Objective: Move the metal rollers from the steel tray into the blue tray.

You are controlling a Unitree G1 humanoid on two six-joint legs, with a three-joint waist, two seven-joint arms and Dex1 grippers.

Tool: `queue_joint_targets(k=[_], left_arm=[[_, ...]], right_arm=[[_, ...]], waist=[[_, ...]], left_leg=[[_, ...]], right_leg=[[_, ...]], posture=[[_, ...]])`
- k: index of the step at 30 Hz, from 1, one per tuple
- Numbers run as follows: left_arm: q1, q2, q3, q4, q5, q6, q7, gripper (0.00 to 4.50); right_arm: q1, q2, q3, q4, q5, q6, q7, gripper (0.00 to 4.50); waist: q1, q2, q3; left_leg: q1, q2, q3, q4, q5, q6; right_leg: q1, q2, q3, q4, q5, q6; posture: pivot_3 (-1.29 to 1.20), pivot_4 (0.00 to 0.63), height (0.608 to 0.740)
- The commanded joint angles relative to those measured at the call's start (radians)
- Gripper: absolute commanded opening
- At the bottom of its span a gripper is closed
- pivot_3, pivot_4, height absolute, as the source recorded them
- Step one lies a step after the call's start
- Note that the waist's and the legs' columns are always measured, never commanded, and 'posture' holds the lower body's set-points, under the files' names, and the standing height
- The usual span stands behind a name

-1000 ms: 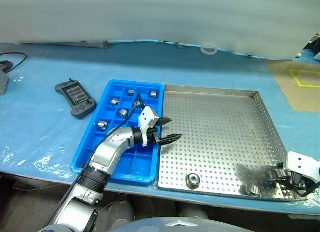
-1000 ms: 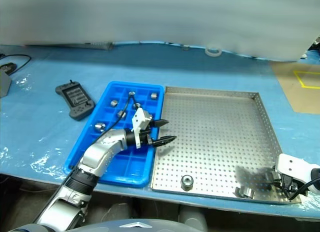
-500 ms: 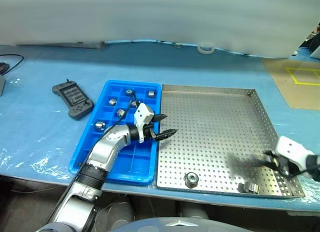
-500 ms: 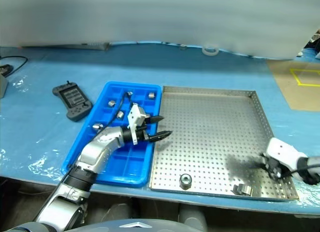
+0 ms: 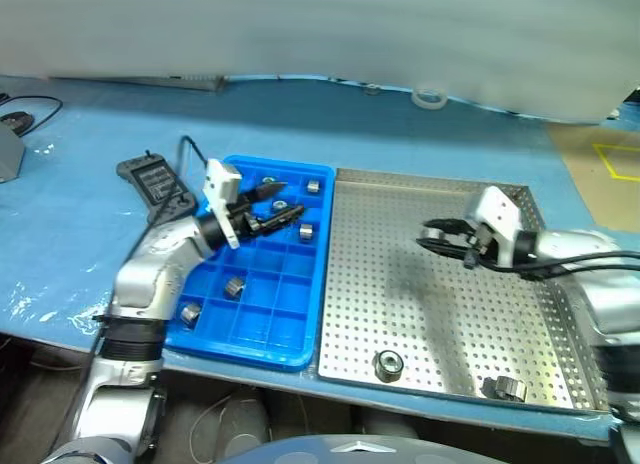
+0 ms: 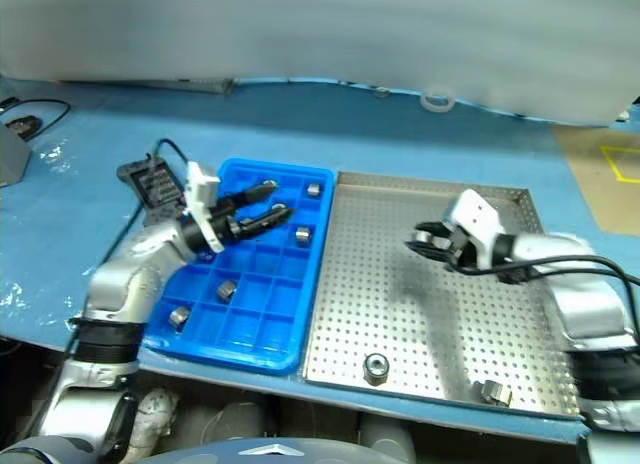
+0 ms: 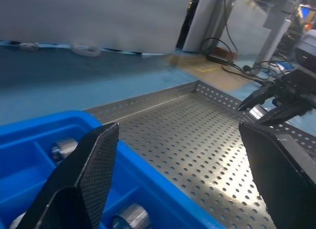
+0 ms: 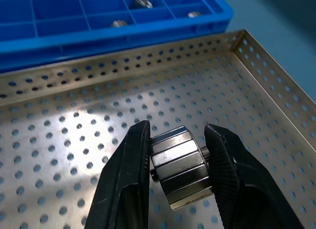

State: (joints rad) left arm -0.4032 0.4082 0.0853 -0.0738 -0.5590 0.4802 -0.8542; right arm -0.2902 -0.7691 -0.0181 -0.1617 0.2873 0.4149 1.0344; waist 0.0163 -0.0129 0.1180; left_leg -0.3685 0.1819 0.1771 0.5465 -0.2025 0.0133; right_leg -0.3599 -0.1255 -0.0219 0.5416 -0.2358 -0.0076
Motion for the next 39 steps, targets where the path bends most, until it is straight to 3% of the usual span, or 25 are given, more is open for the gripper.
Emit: queue_joint_targets(k=[1,7,14,21,29,35,39], left_arm=[[0.054,0.057,0.076,-0.095,-0.027,0.015,0.028,4.07],[0.221,0.133,0.197,-0.271,-0.057,0.065,0.122,4.07],[0.388,0.141,0.319,-0.456,-0.116,0.126,0.251,4.07],[0.449,0.144,0.327,-0.529,-0.155,0.159,0.325,4.07],[0.437,0.16,0.308,-0.52,-0.162,0.162,0.343,4.07],[0.374,0.161,0.274,-0.487,-0.167,0.168,0.338,4.07],[0.335,0.173,0.23,-0.444,-0.163,0.161,0.301,4.07]], right_arm=[[-0.074,0.053,0.062,0.028,0.008,-0.023,0.017,1.29],[-0.208,0.168,0.184,0.176,-0.03,-0.111,0.077,1.29],[-0.318,0.278,0.266,0.322,-0.046,-0.191,0.17,1.29],[-0.385,0.381,0.327,0.446,-0.1,-0.274,0.188,1.29],[-0.441,0.458,0.339,0.677,-0.174,-0.407,0.171,1.29],[-0.442,0.487,0.323,0.714,-0.177,-0.384,0.157,3.3],[-0.422,0.462,0.286,0.635,-0.164,-0.363,0.131,3.3]], waist=[[0.01,0.0,0.0],[0.056,-0.006,0.003],[0.129,-0.011,0.007],[0.187,-0.01,0.01],[0.203,-0.011,0.011],[0.2,-0.011,0.011],[0.198,-0.011,0.011]], left_leg=[[0.0,0.0,0.0,0.0,0.0,-0.001],[-0.001,0.0,-0.001,-0.002,0.002,-0.003],[-0.001,0.0,-0.005,-0.002,0.004,-0.007],[0.0,0.002,-0.008,-0.005,0.006,-0.016],[0.0,0.003,-0.012,-0.006,0.01,-0.024],[0.0,0.006,-0.018,-0.006,0.013,-0.029],[0.0,0.007,-0.023,-0.007,0.015,-0.035]], right_leg=[[0.0,0.0,0.0,0.0,0.0,0.0],[-0.002,0.0,-0.003,0.005,-0.001,-0.001],[-0.001,0.0,-0.003,0.008,-0.001,-0.002],[-0.001,0.002,-0.003,0.009,-0.001,-0.001],[-0.002,0.004,-0.003,0.011,-0.001,-0.001],[-0.001,0.012,-0.004,0.012,-0.001,0.0],[-0.001,0.017,-0.004,0.012,-0.001,0.0]], posture=[[0.09,0.15,0.74],[0.27,0.15,0.74],[0.41,0.15,0.74],[0.46,0.15,0.74],[0.45,0.15,0.74],[0.41,0.15,0.74],[0.33,0.15,0.74]])
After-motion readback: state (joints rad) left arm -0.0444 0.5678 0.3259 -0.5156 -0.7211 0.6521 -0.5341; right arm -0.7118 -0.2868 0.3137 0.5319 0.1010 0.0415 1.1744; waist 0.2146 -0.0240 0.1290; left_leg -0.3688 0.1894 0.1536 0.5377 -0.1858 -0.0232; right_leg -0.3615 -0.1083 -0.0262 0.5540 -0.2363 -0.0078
